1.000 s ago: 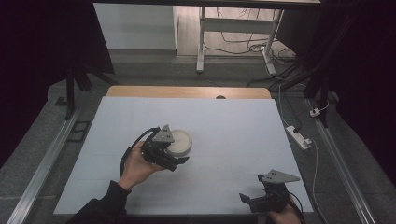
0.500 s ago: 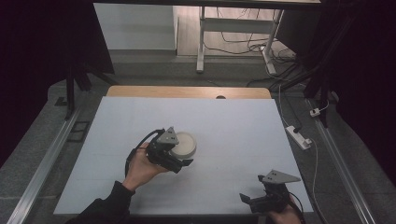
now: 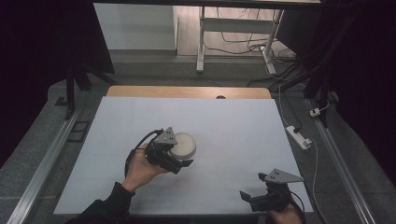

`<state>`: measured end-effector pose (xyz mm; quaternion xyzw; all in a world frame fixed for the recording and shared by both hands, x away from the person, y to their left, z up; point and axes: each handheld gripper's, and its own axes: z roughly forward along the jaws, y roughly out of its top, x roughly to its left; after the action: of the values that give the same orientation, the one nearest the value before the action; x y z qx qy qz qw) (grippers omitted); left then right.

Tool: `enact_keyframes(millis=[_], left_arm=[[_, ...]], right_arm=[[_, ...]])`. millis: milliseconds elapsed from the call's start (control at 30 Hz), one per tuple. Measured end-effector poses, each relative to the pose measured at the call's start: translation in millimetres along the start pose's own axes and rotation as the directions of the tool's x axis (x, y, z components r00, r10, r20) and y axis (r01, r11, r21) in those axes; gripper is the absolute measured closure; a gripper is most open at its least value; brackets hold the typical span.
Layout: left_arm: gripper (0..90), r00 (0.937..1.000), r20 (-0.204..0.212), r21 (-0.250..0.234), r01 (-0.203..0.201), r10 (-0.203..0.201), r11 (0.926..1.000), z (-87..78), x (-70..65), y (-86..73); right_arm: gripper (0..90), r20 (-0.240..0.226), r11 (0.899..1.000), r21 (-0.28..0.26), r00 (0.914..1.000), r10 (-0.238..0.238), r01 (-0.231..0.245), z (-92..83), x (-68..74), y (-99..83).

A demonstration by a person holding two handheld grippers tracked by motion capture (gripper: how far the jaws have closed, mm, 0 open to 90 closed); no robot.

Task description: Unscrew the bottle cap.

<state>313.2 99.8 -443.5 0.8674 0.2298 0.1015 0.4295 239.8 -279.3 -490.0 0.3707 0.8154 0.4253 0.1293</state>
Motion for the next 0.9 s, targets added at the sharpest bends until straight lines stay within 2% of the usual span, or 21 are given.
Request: enact_keyframes(millis=[333, 567, 767, 900], left_arm=[[6.8, 1.0000, 0.001, -0.003, 0.001, -0.001, 1.0000, 0.5, 0.1, -1.8], [6.8, 1.0000, 0.008, -0.002, -0.003, 0.003, 1.0000, 2.1, -0.6, -3.1], [6.8, 0.9999, 0.014, -0.006, -0.010, 0.010, 0.9999, 1.6, -1.8, -2.5], [6.8, 0.9997, 0.015, -0.003, -0.017, 0.017, 0.9999, 1.7, -2.5, -2.5]], right_arm=[[0.0, -0.024, 0.999, -0.029, 0.9992, -0.032, 0.031, 2.1, 7.5, 10.1], [0.0, -0.051, 0.994, -0.074, 0.9953, -0.082, 0.078, 6.2, 16.2, 20.4], [0.0, -0.081, 0.991, -0.096, 0.9920, -0.097, 0.089, 9.2, 21.8, 29.7], [0.0, -0.098, 0.991, -0.110, 0.9911, -0.090, 0.079, 11.7, 23.8, 35.8]])
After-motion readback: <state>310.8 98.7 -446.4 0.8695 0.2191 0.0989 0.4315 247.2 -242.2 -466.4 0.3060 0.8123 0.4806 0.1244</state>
